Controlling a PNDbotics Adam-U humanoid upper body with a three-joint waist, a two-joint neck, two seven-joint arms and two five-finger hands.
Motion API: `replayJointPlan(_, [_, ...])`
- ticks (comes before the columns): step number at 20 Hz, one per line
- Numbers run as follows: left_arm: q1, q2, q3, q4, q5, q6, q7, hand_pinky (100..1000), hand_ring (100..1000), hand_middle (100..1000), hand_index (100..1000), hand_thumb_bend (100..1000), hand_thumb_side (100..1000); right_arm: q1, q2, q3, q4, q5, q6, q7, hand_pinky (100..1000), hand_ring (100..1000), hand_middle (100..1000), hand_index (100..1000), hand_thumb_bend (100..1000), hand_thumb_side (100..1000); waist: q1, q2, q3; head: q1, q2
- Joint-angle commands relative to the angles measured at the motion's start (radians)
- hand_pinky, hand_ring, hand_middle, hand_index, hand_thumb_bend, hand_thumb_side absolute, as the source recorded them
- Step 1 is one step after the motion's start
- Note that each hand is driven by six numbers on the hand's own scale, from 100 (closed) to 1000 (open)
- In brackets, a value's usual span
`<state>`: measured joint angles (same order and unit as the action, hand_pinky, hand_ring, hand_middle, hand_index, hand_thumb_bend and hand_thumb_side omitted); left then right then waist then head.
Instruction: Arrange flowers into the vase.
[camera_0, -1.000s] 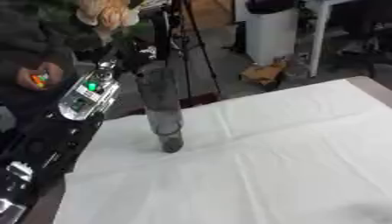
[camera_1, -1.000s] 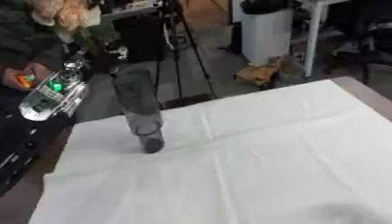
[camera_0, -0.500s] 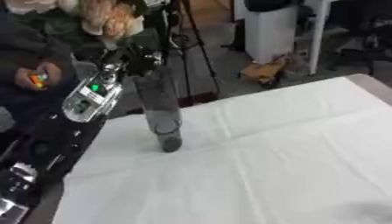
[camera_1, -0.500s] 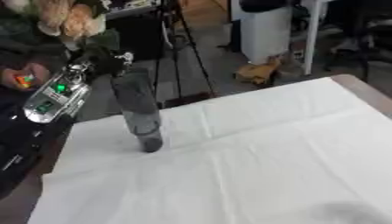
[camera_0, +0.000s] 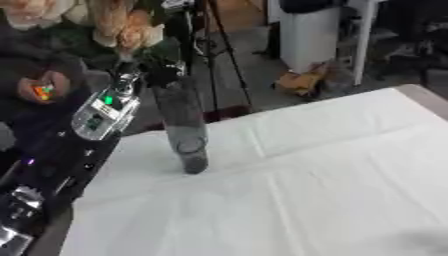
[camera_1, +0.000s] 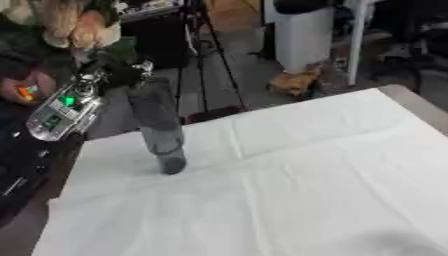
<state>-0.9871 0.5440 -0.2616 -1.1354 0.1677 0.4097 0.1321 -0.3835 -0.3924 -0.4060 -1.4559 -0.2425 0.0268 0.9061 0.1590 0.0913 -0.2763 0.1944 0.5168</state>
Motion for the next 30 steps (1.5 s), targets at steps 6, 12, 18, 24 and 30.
replayJointPlan(6, [-0.027, 0.026, 0.012, -0.011, -0.029, 0.008, -0.024, 743, 557, 489, 585, 100, 236, -0.013, -0.029, -0.003, -0.022, 0.000, 0.002, 0.001, 507, 605, 588, 799, 819, 734, 0.005, 0.002, 0.004, 0.003, -0.008])
replayJointPlan(12, [-0.029, 0.058, -0.022, -0.034, -0.087, 0.043, -0.069, 840, 670, 631, 656, 213, 345, -0.010, -0.029, -0.004, -0.021, 0.002, 0.003, 0.001, 507, 606, 588, 799, 819, 734, 0.004, -0.001, 0.008, 0.001, -0.003])
replayJointPlan(18, [-0.028, 0.063, -0.010, -0.043, -0.177, 0.062, -0.143, 850, 679, 636, 652, 240, 399, -0.008, -0.028, -0.004, -0.020, 0.003, 0.003, 0.001, 507, 606, 587, 799, 819, 734, 0.002, -0.002, 0.011, -0.001, -0.001])
replayJointPlan(24, [-0.028, 0.051, 0.016, -0.034, -0.274, 0.055, -0.198, 849, 678, 635, 655, 233, 404, -0.008, -0.027, -0.004, -0.020, 0.003, 0.003, 0.001, 508, 606, 587, 799, 819, 734, 0.000, -0.003, 0.012, -0.001, 0.000])
replayJointPlan(30, [-0.027, 0.044, 0.035, -0.022, -0.315, 0.051, -0.224, 850, 687, 655, 696, 276, 484, -0.008, -0.026, -0.004, -0.019, 0.003, 0.003, 0.001, 508, 607, 586, 800, 819, 735, -0.001, -0.003, 0.014, -0.002, -0.001])
